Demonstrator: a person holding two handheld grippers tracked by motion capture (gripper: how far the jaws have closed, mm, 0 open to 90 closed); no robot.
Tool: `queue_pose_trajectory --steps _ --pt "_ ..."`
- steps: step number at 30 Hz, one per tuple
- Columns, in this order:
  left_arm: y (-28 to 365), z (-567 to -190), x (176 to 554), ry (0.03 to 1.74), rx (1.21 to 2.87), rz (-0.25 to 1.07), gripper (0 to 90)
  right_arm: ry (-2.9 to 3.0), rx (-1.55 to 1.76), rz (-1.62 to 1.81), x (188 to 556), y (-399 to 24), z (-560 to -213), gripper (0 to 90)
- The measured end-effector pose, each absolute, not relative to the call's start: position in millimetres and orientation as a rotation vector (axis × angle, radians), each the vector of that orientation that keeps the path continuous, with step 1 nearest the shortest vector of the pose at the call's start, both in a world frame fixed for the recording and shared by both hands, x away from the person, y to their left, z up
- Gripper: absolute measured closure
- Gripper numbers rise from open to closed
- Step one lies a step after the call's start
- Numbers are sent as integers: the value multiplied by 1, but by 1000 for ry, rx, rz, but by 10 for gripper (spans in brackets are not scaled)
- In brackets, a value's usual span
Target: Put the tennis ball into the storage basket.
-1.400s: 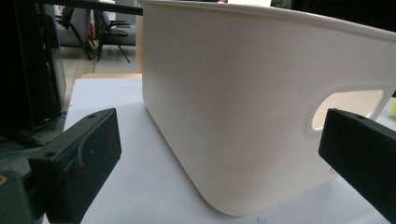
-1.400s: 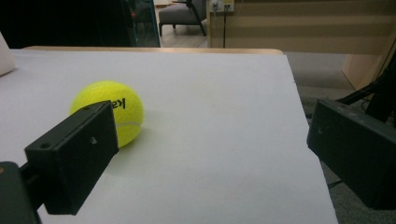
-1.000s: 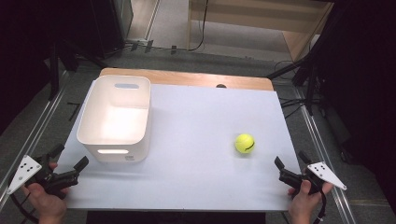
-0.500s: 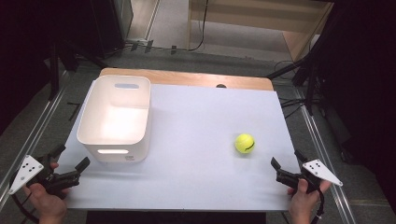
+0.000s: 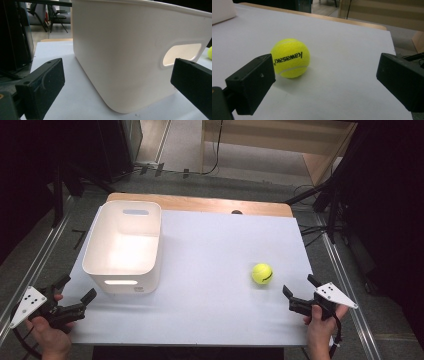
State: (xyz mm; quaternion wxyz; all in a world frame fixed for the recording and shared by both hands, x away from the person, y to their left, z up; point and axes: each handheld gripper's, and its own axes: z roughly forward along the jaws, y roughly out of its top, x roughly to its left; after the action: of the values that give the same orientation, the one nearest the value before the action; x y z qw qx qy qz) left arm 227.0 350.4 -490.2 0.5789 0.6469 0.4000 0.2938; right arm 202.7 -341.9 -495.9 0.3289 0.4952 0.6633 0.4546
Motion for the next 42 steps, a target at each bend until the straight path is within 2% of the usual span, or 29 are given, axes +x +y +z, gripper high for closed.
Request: queue_pose_trajectory --steps 42 --pt "349 -490 227 934 1517 690 0 2169 1239 1012 262 -324 -456 12"
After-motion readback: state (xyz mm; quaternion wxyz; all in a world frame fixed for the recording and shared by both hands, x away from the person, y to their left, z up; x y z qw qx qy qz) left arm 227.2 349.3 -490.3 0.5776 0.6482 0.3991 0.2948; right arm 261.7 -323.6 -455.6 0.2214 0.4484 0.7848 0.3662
